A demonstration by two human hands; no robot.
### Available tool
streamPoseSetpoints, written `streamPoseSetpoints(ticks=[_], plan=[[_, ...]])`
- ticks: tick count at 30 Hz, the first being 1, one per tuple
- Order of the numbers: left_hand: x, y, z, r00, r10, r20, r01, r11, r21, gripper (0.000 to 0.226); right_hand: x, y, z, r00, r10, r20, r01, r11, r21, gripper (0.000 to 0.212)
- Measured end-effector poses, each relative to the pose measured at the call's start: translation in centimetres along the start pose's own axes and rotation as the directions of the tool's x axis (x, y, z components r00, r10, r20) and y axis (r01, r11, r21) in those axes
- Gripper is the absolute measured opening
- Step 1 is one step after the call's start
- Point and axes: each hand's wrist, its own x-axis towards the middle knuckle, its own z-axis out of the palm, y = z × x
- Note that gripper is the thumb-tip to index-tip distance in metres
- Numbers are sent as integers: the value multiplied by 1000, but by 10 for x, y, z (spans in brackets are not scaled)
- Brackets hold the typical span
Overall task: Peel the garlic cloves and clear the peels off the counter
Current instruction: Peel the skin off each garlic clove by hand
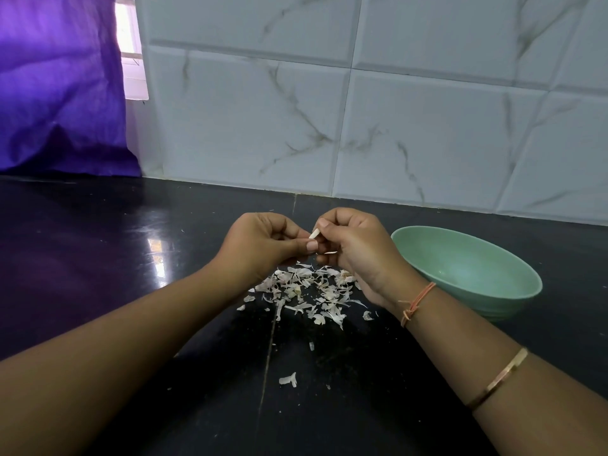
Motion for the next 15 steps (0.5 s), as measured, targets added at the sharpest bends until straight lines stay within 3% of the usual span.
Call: streamPoseSetpoints(ticks=[6, 15], plan=[[-2, 1, 2, 992, 116, 48, -123, 977, 174, 21, 0, -2, -1, 996, 81, -26, -80, 996, 42, 31], [1, -1, 1, 994, 100, 38, -104, 987, 119, 19, 0, -2, -3, 995, 102, -21, -99, 988, 120, 28]])
